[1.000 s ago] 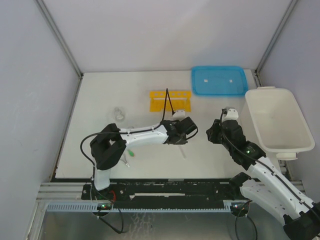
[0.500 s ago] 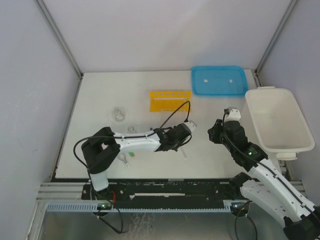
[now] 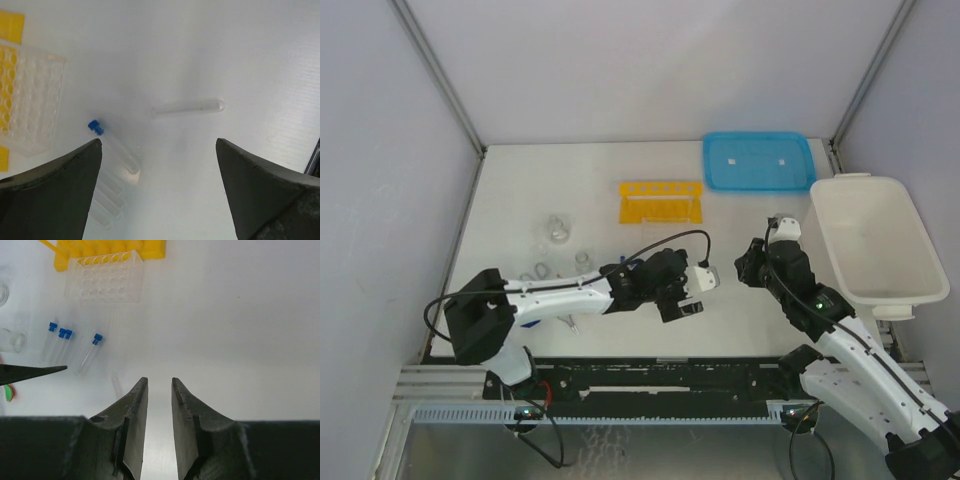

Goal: Organize the chemistry lab equipment
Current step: Pick up the test tube at the center of the board.

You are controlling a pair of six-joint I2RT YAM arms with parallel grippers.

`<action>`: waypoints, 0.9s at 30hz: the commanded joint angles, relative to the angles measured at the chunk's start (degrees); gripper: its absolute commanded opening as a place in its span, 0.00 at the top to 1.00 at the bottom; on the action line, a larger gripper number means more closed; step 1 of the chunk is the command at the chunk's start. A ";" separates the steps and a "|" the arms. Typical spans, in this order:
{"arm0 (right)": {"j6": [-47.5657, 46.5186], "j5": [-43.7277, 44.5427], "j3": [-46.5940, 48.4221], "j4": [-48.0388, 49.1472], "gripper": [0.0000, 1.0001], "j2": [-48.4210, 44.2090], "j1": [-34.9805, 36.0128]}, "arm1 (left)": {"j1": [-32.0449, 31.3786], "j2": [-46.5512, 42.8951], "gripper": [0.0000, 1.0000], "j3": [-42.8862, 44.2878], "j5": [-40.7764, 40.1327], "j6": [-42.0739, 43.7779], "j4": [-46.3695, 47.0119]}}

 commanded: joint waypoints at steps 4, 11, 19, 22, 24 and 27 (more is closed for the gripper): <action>-1.44 -0.03 0.10 1.14 0.75 -1.22 -1.11 | 0.75 5.72 0.00 5.92 6.55 10.38 -6.15; -1.55 -1.86 0.11 1.30 0.75 -1.14 -3.00 | 3.25 5.19 0.03 5.80 6.71 14.89 -4.29; -1.74 -2.75 0.07 1.57 0.74 -0.79 -3.78 | 4.12 7.26 0.05 6.65 8.47 16.99 -0.19; -1.76 -3.02 0.12 1.49 0.74 -0.87 -4.05 | 4.14 9.07 0.06 8.24 9.77 17.33 -0.96; -1.88 -3.20 0.12 1.49 0.75 -0.94 -4.36 | 4.16 10.09 0.07 8.93 10.39 17.54 -1.64; -1.75 -3.57 0.13 1.45 0.75 -0.88 -4.71 | 4.11 11.01 0.07 9.14 11.04 17.79 -1.84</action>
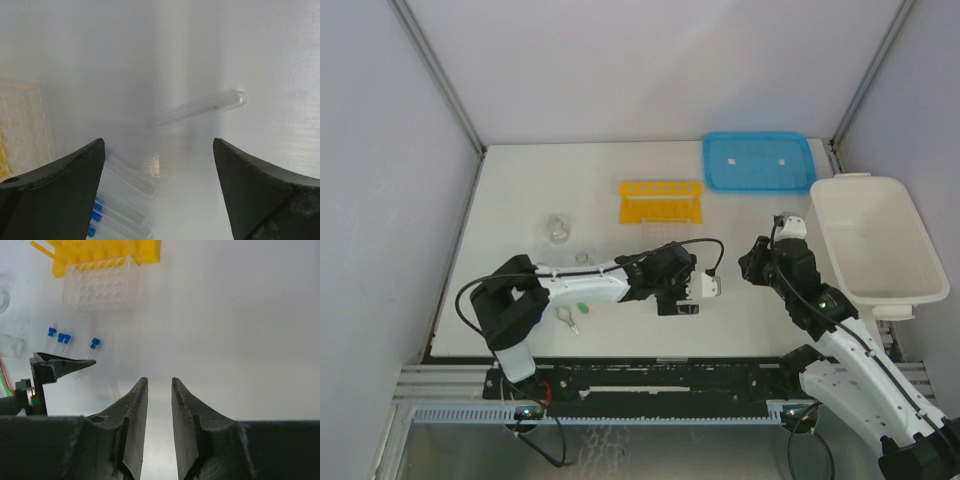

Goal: Organize the chemistry lab equipment
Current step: Pick up the test tube at the center of the board.

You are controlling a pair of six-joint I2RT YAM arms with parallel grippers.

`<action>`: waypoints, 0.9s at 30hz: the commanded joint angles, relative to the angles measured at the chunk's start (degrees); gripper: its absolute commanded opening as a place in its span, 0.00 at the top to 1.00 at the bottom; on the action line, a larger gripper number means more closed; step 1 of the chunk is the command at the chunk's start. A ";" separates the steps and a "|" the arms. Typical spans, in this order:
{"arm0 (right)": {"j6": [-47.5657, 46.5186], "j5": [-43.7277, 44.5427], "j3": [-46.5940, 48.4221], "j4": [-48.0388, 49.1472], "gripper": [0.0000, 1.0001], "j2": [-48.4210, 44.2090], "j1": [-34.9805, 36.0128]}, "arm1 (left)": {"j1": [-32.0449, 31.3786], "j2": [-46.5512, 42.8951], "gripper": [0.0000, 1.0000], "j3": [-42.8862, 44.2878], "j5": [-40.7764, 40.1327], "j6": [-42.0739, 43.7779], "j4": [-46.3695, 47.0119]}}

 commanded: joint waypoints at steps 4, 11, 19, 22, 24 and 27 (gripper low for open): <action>-0.84 -0.98 0.07 1.74 0.74 0.22 -0.73 | 0.16 1.86 0.07 4.11 3.20 1.45 0.93; -0.86 -1.53 0.07 1.93 0.74 0.76 -1.19 | 0.13 3.99 0.07 6.49 4.66 1.83 0.98; -0.67 -2.27 0.09 1.22 0.74 -0.20 -2.49 | 0.09 6.89 0.09 9.19 5.96 2.73 -2.43; -0.58 -2.26 0.08 0.95 0.74 -0.59 -2.84 | 0.09 7.48 0.10 9.40 6.37 2.67 -2.87; -0.57 -2.28 0.10 0.84 0.74 -0.70 -2.99 | 0.10 7.61 0.11 9.58 6.52 2.49 -3.32; -0.54 -2.35 -0.15 0.87 0.75 -0.72 -3.20 | 0.18 7.68 0.11 9.48 6.48 2.34 -3.45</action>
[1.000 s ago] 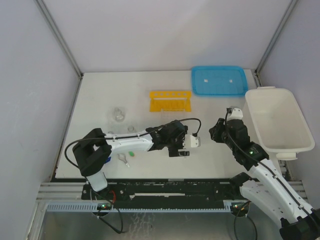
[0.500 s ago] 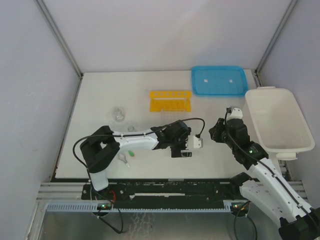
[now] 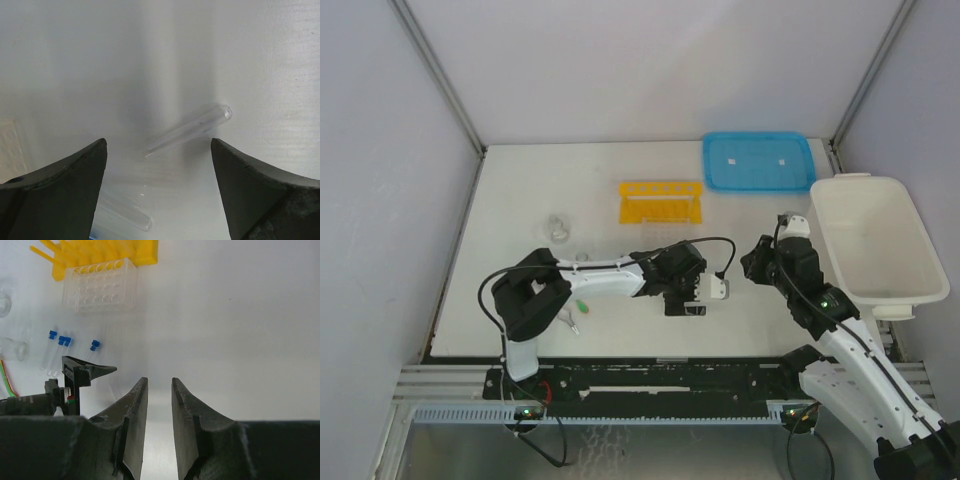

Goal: Organize the chemistry lab equipment
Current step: Pick up the test tube at the center of the board.

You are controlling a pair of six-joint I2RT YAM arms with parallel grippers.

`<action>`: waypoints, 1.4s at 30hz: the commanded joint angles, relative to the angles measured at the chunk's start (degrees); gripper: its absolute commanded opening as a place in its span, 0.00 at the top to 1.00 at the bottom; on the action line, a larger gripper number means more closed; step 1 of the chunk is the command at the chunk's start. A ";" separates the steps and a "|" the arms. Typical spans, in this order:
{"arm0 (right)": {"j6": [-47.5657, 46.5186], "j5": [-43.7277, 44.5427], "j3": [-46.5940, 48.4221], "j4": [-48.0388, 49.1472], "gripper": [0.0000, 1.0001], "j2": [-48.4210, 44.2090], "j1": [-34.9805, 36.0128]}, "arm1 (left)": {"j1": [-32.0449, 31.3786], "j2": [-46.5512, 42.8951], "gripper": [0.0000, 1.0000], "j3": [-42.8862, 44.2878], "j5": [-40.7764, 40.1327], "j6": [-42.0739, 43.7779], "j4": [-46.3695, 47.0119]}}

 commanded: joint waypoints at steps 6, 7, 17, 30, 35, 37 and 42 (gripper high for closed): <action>-0.35 -0.55 -0.36 1.04 0.75 -0.82 -0.79 | 0.16 1.18 0.13 3.66 2.76 -0.13 -0.02; -0.36 -0.56 -0.34 0.99 0.75 -0.79 -0.83 | 0.15 1.32 0.14 3.70 3.10 -0.40 0.27; -0.31 -0.64 -0.44 0.94 0.75 -0.59 -1.18 | 0.10 3.29 0.25 5.01 4.81 -1.35 -0.80; -0.19 -0.92 -0.60 0.94 0.75 -0.75 -1.63 | 0.16 6.39 0.63 8.63 7.47 -2.01 -4.51; -0.23 -1.07 -0.69 0.90 0.75 -0.91 -1.80 | 0.12 6.75 0.68 9.17 7.37 -2.79 -5.30; -0.21 -1.08 -0.72 0.98 0.75 -0.92 -1.80 | 0.10 6.74 0.69 9.43 7.42 -3.30 -5.70; -0.15 -1.11 -0.76 1.02 0.75 -0.99 -1.89 | 0.12 6.69 0.66 9.93 6.41 -5.41 -6.83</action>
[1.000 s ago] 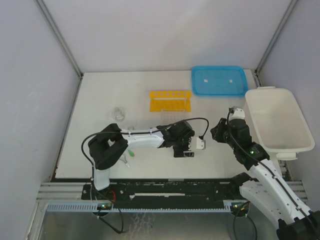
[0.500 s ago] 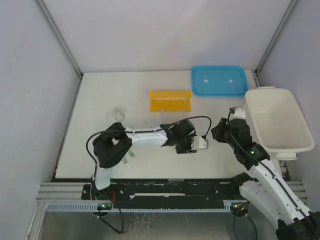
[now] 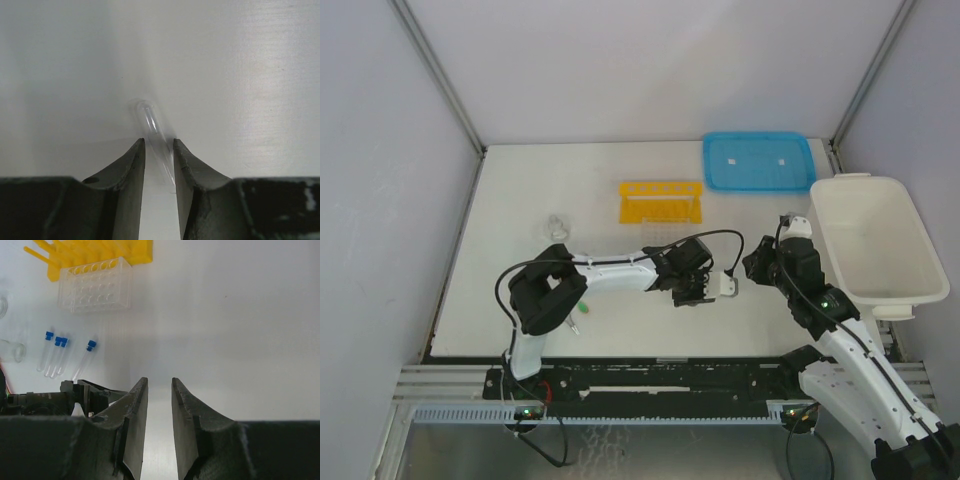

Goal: Organize the chemistry lab equipment
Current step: Pick up the test tube at the center of the board.

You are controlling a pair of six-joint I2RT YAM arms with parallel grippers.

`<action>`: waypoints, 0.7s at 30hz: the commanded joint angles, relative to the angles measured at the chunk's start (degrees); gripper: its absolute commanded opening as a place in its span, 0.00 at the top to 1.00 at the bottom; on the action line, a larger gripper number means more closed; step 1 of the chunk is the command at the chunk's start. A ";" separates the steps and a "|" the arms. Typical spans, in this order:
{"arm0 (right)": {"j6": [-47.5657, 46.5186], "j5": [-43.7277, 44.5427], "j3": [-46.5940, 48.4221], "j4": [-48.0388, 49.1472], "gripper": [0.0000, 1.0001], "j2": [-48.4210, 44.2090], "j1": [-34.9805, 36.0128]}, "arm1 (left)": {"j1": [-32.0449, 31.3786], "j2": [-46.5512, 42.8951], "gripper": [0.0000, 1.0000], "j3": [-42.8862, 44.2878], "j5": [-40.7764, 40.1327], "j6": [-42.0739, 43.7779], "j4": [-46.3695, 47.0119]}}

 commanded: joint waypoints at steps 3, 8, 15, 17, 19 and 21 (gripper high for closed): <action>-0.13 -0.45 -0.22 1.14 0.75 -0.75 -0.23 | 0.10 0.53 0.58 2.83 -1.26 -4.14 -2.01; -0.17 -0.43 -0.38 1.16 0.75 -0.86 -0.23 | 0.18 0.26 0.55 2.67 -1.81 -6.09 -2.05; -0.06 -0.51 -0.36 1.14 0.75 -1.02 -0.23 | 0.53 0.43 0.55 1.07 -2.19 -7.48 -2.07; -0.04 -0.49 -0.37 1.14 0.75 -1.08 -0.23 | 0.53 0.35 0.55 0.51 -2.33 -7.85 -2.07; 0.00 -0.56 -0.38 1.15 0.75 -1.00 -0.23 | 0.64 0.47 0.58 0.24 -2.24 -8.18 -2.27; 0.06 -0.58 -0.33 1.23 0.75 -0.91 -0.24 | 0.58 0.91 0.73 0.56 -1.76 -8.53 -3.07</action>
